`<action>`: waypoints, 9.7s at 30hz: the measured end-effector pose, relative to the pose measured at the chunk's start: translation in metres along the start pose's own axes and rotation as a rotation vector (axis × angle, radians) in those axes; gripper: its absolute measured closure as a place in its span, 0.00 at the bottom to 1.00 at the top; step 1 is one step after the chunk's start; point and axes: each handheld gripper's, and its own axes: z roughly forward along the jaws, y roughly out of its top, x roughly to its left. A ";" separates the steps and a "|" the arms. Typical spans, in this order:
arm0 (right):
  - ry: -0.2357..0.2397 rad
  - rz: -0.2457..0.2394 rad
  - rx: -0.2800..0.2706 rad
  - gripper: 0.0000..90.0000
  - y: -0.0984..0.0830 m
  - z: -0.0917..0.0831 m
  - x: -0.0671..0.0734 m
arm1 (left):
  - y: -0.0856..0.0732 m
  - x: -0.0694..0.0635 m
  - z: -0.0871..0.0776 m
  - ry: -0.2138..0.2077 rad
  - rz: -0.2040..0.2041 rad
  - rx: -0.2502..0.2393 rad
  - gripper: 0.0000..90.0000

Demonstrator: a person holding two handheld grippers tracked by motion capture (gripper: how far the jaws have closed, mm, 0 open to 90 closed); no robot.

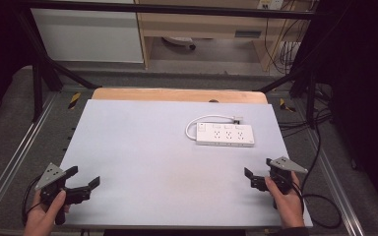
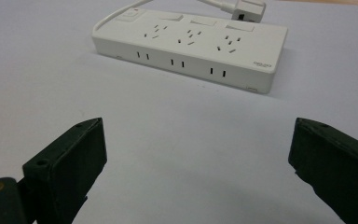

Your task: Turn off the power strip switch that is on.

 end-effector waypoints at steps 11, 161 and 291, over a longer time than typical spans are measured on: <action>0.015 -0.003 -0.015 0.04 0.002 0.002 0.002 | 0.000 -0.001 0.000 -0.001 0.003 -0.001 0.07; -0.038 -0.089 -0.162 0.93 0.150 0.077 -0.006 | -0.002 0.000 0.001 0.001 -0.005 0.010 0.07; -0.054 -0.032 0.004 1.00 0.121 0.169 -0.018 | -0.002 0.002 0.002 -0.005 -0.001 0.013 0.07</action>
